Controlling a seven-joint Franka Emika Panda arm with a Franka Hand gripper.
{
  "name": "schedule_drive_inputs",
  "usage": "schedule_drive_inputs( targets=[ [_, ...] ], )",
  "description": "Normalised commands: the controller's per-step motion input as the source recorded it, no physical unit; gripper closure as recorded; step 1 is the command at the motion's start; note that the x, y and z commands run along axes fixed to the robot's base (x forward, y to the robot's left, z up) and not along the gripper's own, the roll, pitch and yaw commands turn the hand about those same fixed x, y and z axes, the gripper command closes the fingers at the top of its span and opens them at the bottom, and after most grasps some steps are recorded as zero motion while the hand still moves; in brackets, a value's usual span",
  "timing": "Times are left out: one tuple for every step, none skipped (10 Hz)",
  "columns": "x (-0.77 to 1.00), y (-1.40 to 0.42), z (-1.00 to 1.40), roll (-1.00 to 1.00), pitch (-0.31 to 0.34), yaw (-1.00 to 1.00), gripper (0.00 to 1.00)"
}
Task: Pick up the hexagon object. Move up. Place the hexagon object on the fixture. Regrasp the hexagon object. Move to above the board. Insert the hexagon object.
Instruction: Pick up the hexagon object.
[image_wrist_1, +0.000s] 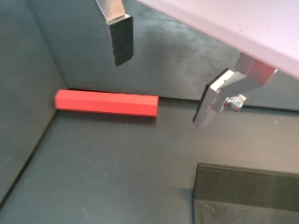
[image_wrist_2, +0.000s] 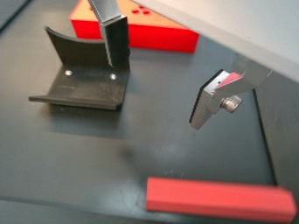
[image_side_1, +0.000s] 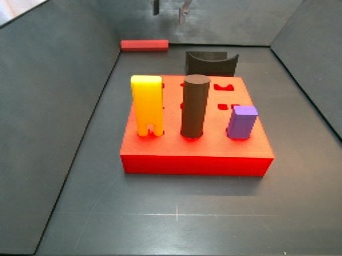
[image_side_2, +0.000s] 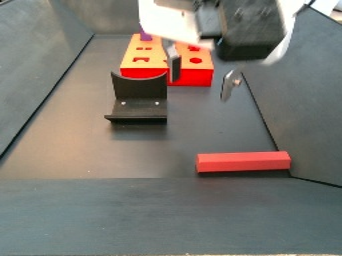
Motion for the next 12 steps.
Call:
schedule_drive_inputs(
  targets=[
    [0.13,0.24,-0.39,-0.18,-0.083,-0.57,0.0],
    [0.1,0.12,-0.35,-0.17,-0.056,-0.69,0.0],
    [0.08,0.0,-0.2,-0.18,-0.077,-0.84,0.0],
    [0.11,0.0,-0.08,-0.25,-0.146,-0.74,0.0],
    [0.0,0.02,-0.23,-0.39,-0.164,-0.58,0.0],
    [0.0,0.05,-0.17,-0.46,-0.063,-0.47,0.0],
    [-0.02,0.05,-0.15,-0.47,-0.027,-0.44,0.0],
    [-0.03,0.01,-0.11,-0.49,-0.021,-0.45,0.0],
    [-0.03,0.0,-0.08,-0.5,-0.036,-0.47,0.0],
    [-0.04,0.0,-0.03,-0.49,-0.057,-0.49,0.0],
    [-0.17,0.27,0.0,-0.25,0.0,-0.4,0.0],
    [-0.28,0.28,-0.01,-0.24,-0.004,-0.38,0.0]
  ],
)
